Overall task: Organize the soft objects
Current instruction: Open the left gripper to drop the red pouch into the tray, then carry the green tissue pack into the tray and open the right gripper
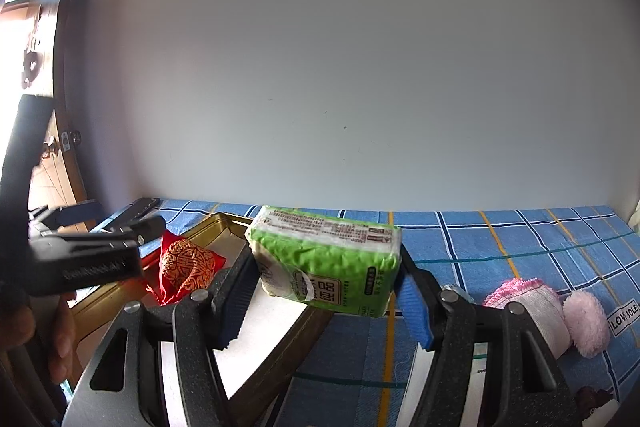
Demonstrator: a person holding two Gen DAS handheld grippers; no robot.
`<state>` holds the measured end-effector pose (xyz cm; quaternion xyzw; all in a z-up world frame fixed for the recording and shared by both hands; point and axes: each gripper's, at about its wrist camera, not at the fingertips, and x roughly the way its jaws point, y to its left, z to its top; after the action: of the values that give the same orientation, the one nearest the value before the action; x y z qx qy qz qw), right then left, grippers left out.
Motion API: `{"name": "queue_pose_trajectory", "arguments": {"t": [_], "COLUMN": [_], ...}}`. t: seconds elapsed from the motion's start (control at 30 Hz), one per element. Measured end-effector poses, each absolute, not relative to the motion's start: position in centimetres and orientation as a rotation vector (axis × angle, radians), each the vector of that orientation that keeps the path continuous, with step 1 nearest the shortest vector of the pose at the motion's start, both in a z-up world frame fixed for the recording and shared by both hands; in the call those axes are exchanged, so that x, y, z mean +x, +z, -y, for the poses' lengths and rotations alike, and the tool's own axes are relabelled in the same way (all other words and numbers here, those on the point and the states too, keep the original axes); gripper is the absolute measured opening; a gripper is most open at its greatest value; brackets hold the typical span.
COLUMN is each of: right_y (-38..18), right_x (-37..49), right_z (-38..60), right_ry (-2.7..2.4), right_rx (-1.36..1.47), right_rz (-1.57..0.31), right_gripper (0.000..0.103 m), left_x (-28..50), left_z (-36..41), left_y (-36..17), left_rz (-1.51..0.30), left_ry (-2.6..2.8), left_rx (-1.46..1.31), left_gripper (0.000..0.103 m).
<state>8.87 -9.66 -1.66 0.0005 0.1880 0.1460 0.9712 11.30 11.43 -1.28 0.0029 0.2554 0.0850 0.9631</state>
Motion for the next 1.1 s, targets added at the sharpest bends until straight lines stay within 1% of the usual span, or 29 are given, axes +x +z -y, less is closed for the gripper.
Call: {"name": "queue_pose_trajectory", "arguments": {"t": [0.23, 0.53, 0.83, 1.1], "right_y": [-1.6, -1.0, -0.3, -0.8], "right_x": [9.0, 9.3, 12.2, 14.1], "right_z": [8.8, 6.8, 5.4, 4.3], "right_ry": [0.295, 0.312, 0.337, 0.388], "right_rx": [-0.027, -0.068, -0.107, -0.110], "right_rz": [-0.380, -0.412, -0.450, -0.517], "right_gripper": [0.066, 0.067, 0.067, 0.067], "left_x": [10.0, 9.8, 9.6, 9.6], "left_z": [-11.2, -12.1, -13.2, -14.0], "left_y": [-0.8, -0.8, -0.8, -0.8], "left_rz": [-0.456, -0.457, -0.461, -0.464], "left_ry": [0.164, 0.154, 0.174, 0.186], "left_rx": [0.019, -0.029, -0.061, -0.093], "left_gripper": [0.103, 0.103, 0.103, 0.103]}}
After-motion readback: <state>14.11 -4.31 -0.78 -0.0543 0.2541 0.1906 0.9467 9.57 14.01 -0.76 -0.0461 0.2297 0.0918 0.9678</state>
